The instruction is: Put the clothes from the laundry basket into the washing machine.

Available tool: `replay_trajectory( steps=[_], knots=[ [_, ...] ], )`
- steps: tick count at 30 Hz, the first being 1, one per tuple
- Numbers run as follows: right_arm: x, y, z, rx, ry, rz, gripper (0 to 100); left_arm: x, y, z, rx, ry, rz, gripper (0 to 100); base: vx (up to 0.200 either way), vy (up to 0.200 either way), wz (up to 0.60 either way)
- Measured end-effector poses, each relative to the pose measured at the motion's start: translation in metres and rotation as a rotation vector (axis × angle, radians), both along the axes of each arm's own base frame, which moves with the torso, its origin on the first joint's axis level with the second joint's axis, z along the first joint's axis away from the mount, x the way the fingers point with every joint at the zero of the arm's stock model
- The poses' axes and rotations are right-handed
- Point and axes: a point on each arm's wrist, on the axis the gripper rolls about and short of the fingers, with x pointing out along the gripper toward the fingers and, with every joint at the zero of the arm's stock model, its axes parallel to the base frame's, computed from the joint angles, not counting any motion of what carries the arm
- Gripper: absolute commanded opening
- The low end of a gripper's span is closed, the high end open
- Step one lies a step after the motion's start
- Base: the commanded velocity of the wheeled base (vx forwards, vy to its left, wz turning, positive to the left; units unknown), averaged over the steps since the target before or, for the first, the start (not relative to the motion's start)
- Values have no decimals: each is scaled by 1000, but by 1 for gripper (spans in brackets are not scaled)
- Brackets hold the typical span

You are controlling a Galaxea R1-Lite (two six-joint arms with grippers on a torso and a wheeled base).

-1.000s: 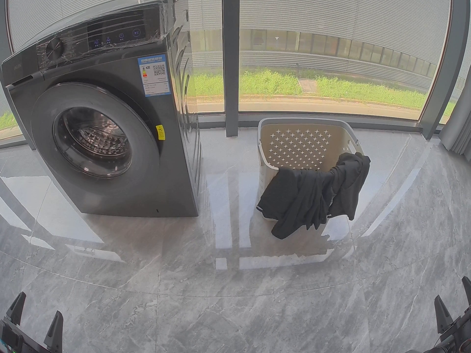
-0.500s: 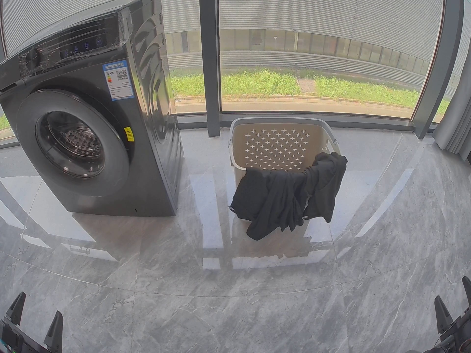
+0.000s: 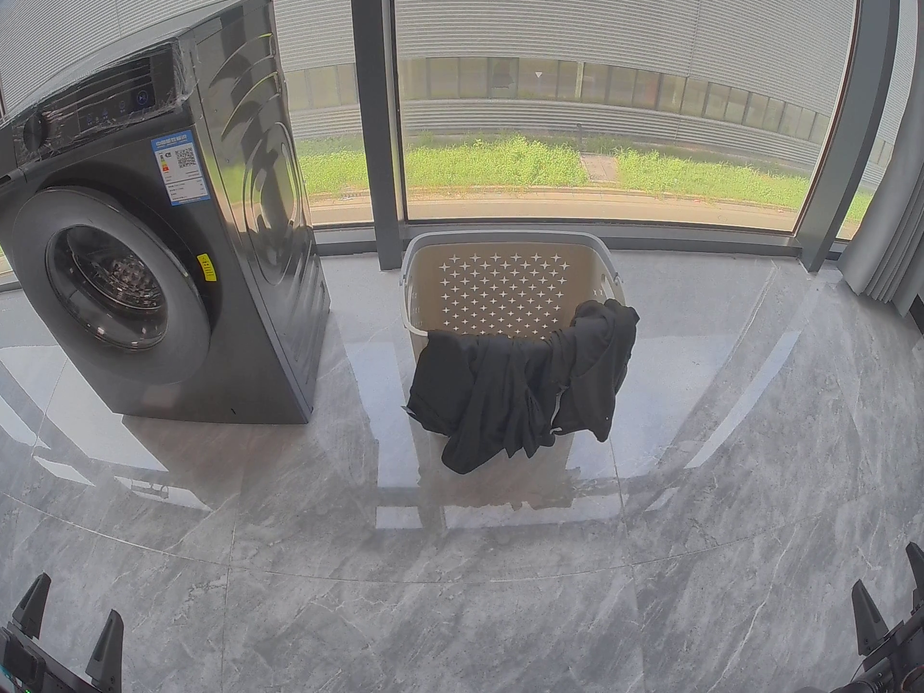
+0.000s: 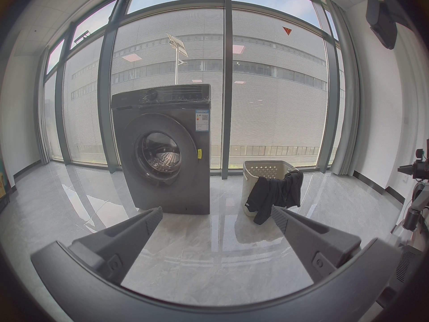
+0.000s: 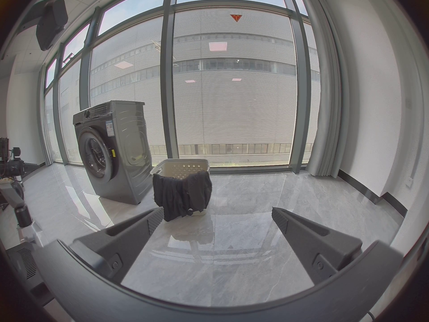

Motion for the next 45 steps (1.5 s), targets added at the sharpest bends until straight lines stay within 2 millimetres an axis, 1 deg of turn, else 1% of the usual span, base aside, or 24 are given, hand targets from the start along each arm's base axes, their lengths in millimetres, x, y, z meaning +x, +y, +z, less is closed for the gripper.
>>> replay_trajectory(
  steps=[18, 39, 45],
  knots=[
    [0, 0, 0, 0, 0, 0, 100, 0, 0, 0, 11, -1, -2, 100, 200, 0, 0],
    [0, 0, 0, 0, 0, -1, 100, 0, 0, 0, 3, 0, -1, 100, 0, 0, 0],
    [0, 0, 0, 0, 1, -2, 100, 0, 0, 0, 3, 0, -1, 100, 0, -200, 0]
  ],
)
